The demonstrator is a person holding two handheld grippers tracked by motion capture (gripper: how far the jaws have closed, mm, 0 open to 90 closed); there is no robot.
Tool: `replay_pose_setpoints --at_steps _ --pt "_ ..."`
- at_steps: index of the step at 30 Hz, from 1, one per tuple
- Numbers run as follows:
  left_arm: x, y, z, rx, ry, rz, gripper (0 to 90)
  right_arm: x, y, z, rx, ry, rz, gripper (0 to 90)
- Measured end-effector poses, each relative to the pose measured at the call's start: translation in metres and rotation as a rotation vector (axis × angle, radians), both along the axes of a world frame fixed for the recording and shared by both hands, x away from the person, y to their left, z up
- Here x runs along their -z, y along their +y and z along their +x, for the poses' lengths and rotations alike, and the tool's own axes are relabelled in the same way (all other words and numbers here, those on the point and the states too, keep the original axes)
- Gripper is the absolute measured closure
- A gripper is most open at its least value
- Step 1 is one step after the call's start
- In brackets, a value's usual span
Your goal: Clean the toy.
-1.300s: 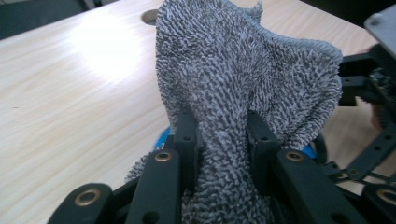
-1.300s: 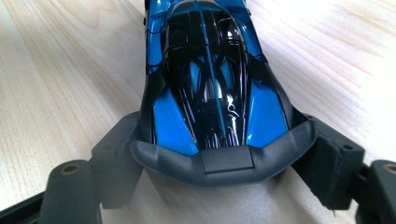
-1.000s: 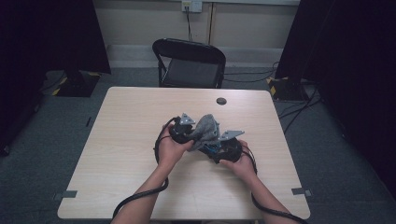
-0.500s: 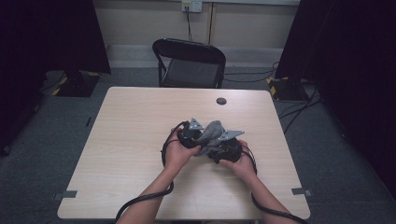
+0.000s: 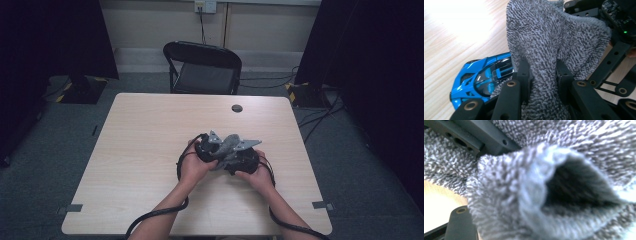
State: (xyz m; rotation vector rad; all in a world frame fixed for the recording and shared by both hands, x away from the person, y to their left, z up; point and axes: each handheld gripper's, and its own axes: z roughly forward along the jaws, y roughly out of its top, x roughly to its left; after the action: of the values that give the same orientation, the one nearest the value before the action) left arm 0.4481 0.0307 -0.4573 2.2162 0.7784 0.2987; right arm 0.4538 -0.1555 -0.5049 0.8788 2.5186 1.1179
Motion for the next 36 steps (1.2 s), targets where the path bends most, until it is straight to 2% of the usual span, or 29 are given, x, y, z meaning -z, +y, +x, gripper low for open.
replay_pose_setpoints --at_steps 14,18,31,36 --pt "-0.002 0.008 0.008 -0.032 -0.010 0.030 71.1 0.000 0.000 0.000 -0.001 0.000 0.001 23.7" --pt "-0.001 0.011 0.010 -0.043 -0.001 0.016 71.1 0.000 0.000 0.000 -0.001 0.000 0.000 23.7" --pt "-0.001 0.019 0.019 -0.070 0.004 0.029 71.0 0.000 0.000 0.000 0.000 0.000 0.001 23.8" --pt "-0.001 0.024 0.024 -0.102 0.006 0.029 71.0 0.000 0.000 0.000 0.000 -0.001 0.001 23.8"
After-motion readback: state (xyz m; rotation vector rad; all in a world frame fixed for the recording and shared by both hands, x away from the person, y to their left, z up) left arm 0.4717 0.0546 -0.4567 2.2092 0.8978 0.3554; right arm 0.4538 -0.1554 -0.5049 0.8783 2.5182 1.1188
